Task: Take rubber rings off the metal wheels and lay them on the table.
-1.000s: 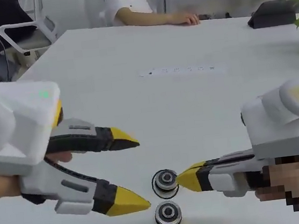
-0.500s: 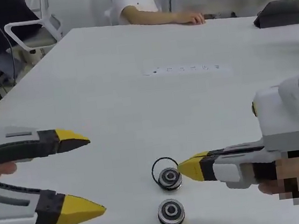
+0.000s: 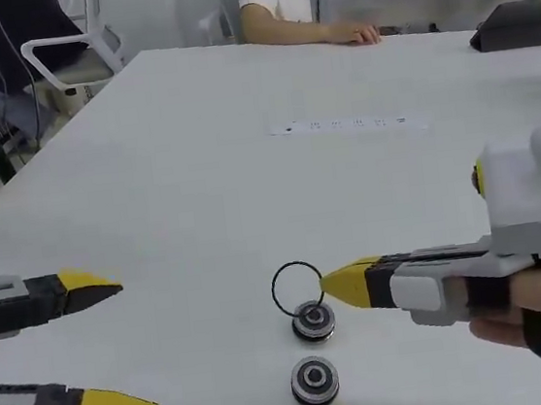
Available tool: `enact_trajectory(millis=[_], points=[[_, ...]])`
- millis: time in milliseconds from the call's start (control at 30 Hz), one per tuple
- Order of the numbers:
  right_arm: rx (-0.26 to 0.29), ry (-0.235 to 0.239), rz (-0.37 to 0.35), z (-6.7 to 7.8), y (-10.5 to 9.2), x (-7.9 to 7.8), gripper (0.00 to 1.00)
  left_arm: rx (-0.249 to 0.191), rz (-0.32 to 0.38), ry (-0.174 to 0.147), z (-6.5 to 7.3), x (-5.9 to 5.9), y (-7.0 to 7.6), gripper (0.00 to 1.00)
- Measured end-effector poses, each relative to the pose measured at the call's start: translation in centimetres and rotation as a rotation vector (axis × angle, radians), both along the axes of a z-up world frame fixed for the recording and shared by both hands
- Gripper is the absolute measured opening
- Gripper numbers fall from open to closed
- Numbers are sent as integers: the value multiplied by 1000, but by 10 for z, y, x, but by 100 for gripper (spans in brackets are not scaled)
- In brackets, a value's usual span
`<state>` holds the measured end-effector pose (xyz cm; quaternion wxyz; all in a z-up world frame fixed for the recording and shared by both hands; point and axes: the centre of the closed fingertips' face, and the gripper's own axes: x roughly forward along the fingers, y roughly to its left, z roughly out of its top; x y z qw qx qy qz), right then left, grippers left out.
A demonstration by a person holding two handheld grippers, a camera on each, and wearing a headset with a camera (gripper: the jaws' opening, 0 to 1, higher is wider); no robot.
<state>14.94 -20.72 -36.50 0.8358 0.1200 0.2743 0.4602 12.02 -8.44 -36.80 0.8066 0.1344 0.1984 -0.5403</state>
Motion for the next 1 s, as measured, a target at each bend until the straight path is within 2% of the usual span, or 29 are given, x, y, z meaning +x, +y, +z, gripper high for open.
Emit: enact_trajectory(millis=[233, 400, 567, 867, 1000], points=[[24, -16, 19, 11, 9, -2, 0, 12, -7, 25, -11, -8, -6, 66], [19, -33, 41, 19, 18, 0, 0, 17, 0, 26, -12, -7, -4, 66], [-3, -56, 72, 26, 27, 2, 0, -7, 15, 39, -12, -6, -4, 68], [-39, -86, 134, 35, 50, 8, 0, -14, 22, 34, -12, -5, -4, 73], [-48, -89, 158, 34, 60, 8, 0, -21, 28, 35, -12, -4, -4, 74]])
